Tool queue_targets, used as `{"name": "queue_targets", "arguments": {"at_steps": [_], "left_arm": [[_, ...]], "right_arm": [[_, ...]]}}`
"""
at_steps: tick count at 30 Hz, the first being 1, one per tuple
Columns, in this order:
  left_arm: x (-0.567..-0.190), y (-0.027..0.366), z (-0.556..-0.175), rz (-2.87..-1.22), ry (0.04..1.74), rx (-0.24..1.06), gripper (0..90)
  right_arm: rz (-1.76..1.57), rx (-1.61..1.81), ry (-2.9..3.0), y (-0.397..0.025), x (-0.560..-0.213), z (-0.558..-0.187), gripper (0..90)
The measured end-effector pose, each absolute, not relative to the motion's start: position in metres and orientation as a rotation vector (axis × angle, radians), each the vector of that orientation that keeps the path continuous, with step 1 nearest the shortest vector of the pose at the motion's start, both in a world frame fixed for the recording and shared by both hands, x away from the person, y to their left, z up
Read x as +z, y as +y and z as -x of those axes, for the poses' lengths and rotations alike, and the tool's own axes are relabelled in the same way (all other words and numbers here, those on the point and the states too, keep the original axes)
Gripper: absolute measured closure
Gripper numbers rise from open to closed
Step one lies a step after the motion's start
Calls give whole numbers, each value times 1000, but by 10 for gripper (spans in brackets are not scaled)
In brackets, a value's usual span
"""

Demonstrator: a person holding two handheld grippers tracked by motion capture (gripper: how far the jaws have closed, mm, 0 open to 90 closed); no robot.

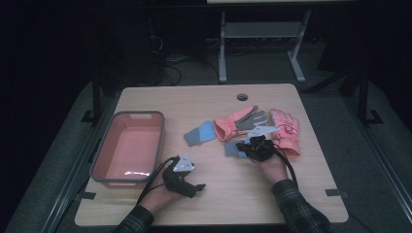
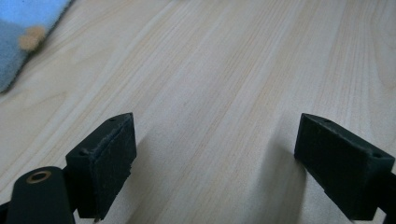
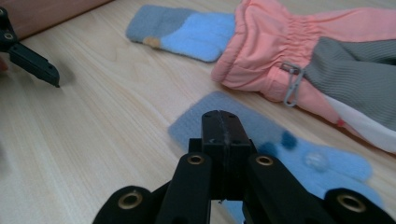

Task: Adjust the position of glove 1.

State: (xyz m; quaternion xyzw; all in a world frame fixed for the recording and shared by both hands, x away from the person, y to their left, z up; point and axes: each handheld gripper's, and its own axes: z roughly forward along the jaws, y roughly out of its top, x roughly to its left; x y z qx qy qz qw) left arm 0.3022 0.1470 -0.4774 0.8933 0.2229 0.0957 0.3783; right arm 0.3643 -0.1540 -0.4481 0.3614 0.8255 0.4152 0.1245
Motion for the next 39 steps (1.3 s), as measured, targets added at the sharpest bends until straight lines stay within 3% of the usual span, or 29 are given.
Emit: {"name": "queue_targets", "arguments": {"at_steps": [10,39], "left_arm": [[-477,147,-302,-2283,569,246,124],[-478,147,-302,-2282,570,246,123]], "right_arm": [[-1066,1106,2466,-141,-472,-375,900],[-944,1069,2617,-139,-466,-339,900]]}}
